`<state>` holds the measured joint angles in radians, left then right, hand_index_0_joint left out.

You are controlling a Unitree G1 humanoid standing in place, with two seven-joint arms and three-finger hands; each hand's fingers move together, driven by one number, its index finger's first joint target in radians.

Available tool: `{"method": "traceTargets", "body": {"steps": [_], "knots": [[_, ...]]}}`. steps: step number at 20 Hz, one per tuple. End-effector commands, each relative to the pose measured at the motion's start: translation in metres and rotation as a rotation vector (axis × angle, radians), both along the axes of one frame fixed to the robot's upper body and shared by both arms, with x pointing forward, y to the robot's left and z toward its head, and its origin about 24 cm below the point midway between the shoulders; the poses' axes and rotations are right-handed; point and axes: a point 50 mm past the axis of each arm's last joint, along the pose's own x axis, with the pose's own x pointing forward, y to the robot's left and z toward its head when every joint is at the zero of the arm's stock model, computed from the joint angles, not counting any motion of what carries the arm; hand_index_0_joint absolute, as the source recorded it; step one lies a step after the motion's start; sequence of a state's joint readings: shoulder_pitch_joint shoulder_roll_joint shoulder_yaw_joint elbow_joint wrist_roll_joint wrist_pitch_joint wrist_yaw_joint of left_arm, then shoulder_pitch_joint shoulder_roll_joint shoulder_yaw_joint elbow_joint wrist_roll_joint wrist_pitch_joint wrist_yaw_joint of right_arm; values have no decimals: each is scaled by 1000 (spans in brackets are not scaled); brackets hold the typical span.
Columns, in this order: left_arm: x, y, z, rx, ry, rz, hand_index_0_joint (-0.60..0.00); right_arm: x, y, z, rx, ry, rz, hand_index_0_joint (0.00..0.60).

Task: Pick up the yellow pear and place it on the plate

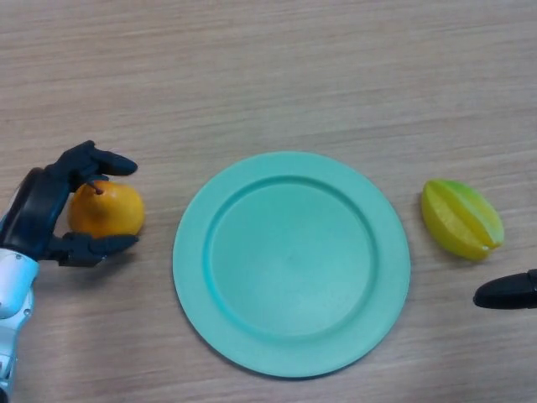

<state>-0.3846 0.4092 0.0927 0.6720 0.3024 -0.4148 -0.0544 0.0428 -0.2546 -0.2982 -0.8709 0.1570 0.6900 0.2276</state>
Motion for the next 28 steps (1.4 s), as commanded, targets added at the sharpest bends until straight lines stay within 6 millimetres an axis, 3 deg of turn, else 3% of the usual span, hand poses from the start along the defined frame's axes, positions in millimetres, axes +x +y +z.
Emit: {"method": "traceTargets", "body": {"steps": [1,6,12,14,17,21,23,28], "knots": [[3,11,34,31,-158,-4,-600,-12,-6,30,-72,-212,-30,0],[-3,12,49,62,-235,-3,-600,-13,-3,32,-66,-211,-28,0],[-23,-2,97,-44,-420,-45,-600,-13,1,32,-68,-224,-18,0],[-31,-20,107,-90,-422,-122,-600,-14,2,33,-63,-229,-14,0],[-46,-62,113,-208,-359,-284,-600,-16,2,32,-61,-219,-13,0],[-52,-95,95,-249,-190,-397,-600,-17,-1,32,-54,-208,-15,0],[-47,-104,80,-251,-107,-416,-600,-17,-2,33,-60,-210,-15,0],[-33,-117,51,-207,-86,-423,-600,-19,-5,36,-78,-223,-23,0]]}}
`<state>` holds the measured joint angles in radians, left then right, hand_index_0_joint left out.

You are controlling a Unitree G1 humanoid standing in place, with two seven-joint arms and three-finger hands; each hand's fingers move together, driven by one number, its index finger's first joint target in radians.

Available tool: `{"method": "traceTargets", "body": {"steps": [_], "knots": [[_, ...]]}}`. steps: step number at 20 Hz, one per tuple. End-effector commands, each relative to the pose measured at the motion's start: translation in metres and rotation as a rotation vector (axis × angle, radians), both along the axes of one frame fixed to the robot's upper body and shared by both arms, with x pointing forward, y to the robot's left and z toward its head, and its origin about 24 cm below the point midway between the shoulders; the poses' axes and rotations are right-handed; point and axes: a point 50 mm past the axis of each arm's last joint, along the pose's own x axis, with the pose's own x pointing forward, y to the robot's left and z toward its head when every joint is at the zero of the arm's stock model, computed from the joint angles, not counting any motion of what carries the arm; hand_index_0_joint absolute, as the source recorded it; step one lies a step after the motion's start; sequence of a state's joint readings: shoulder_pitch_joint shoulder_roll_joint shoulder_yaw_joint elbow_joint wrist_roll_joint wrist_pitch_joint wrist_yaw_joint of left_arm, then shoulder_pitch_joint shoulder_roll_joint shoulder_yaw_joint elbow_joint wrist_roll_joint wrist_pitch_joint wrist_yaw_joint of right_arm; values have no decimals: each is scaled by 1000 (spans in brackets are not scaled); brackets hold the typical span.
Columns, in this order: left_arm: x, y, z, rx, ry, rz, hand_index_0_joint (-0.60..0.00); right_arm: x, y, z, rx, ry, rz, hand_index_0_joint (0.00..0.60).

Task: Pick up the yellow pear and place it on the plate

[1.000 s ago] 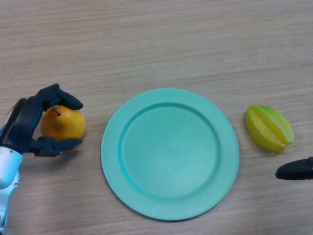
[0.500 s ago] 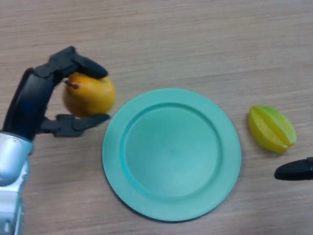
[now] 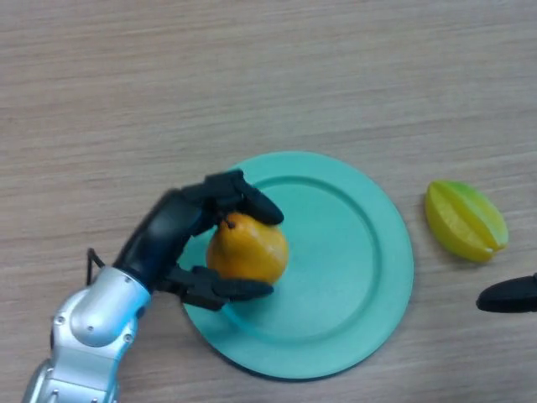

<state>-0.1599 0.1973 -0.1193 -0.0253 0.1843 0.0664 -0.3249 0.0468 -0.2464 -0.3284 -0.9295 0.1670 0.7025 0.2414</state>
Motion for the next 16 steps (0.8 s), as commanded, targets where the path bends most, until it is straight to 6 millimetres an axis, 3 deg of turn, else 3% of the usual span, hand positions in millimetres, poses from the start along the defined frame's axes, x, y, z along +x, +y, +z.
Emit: {"method": "traceTargets", "body": {"steps": [1,5,6,9,10,11,16], "knots": [[8,-4,30,-33,-255,-15,-600,-11,-6,27,-73,-186,-30,0],[19,-3,24,40,-261,51,-600,-11,-9,27,-73,-189,-47,0],[20,-3,24,41,-263,52,-550,-11,-9,27,-73,-188,-47,0],[22,-6,25,76,-298,48,-150,-12,-10,26,-79,-187,-54,0],[23,-8,26,88,-323,56,-51,-12,-11,26,-90,-190,-62,0],[23,-9,28,88,-351,64,0,-11,-13,26,-99,-197,-69,0],[11,2,66,-88,-421,83,0,-7,-12,22,-88,-188,-75,0]]}}
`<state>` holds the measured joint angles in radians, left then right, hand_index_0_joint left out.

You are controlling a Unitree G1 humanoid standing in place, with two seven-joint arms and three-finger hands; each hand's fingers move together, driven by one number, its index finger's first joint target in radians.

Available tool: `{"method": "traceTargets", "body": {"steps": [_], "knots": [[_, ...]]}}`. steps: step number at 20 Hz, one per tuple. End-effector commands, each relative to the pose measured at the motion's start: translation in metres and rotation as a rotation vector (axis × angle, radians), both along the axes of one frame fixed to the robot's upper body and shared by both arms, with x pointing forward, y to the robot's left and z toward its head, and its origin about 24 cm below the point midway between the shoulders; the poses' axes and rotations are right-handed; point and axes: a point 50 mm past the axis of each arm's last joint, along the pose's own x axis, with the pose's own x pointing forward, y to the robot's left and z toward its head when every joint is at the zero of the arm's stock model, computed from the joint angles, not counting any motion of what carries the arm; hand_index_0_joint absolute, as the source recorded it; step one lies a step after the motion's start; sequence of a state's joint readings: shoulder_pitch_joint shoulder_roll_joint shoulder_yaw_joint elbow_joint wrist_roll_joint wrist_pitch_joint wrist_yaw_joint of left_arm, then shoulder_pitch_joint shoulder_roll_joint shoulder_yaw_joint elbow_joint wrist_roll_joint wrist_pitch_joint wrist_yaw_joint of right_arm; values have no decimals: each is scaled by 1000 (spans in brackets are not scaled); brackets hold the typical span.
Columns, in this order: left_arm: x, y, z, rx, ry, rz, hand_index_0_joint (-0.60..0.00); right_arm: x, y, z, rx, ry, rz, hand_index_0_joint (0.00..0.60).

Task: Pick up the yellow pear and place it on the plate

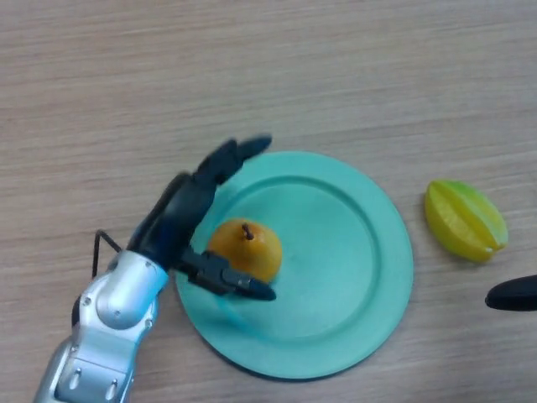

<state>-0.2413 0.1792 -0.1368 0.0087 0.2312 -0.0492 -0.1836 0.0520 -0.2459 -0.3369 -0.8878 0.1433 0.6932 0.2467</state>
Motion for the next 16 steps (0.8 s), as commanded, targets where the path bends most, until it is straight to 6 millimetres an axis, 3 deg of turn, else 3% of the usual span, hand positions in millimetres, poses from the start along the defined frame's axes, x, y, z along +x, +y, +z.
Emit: {"method": "traceTargets", "body": {"steps": [1,5,7,13,16], "knots": [[-7,19,53,-95,-247,19,0,-10,-6,29,-91,-214,-44,0],[-25,50,81,-289,-278,23,0,-6,-5,28,-93,-213,-39,0],[-34,67,88,-396,-208,4,0,-5,-4,27,-82,-202,-34,0],[-51,93,73,-422,4,37,0,-3,1,29,-70,-199,0,0],[-53,98,77,-421,-11,74,0,-1,2,27,-41,-203,3,0]]}}
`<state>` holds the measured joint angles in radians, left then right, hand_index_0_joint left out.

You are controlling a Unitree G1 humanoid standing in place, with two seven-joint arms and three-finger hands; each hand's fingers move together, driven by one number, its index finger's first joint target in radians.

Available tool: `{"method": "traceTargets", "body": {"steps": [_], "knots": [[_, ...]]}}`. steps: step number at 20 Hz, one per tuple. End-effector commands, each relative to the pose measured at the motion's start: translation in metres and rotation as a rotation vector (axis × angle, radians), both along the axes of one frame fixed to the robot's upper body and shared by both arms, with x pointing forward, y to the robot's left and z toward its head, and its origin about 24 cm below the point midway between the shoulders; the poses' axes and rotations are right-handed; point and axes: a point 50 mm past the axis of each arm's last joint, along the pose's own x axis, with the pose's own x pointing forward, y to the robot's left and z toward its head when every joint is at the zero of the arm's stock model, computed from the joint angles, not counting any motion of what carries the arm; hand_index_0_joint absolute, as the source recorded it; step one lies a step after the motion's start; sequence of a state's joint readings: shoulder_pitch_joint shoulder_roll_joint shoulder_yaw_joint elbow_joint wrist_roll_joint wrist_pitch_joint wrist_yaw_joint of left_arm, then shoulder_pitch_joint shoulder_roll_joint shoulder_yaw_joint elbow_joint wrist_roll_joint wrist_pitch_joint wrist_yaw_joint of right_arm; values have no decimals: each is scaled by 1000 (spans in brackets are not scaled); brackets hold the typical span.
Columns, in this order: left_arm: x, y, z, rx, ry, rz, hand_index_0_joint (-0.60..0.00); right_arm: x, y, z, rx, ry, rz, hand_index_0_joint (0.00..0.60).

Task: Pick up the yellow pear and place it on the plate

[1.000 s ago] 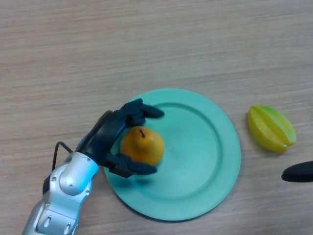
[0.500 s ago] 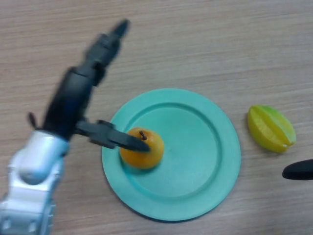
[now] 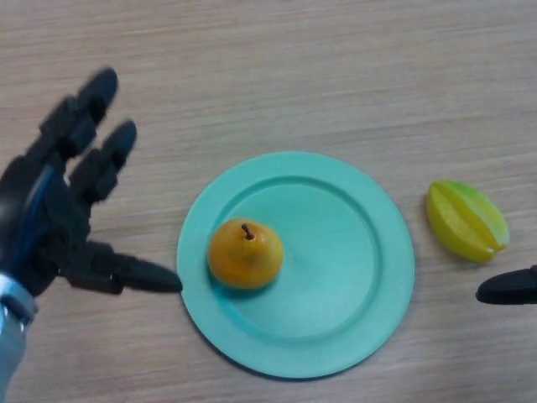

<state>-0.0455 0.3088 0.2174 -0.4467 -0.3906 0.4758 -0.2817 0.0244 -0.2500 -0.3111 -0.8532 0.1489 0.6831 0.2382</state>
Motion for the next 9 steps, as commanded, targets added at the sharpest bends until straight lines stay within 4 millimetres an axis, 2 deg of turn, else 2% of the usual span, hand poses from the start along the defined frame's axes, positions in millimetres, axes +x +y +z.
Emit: {"method": "traceTargets", "body": {"steps": [1,9], "knots": [[-10,15,48,58,-262,53,0,-7,0,28,-45,-200,-13,0],[-16,16,56,108,-285,64,0,-4,2,27,-35,-190,10,0]]}}
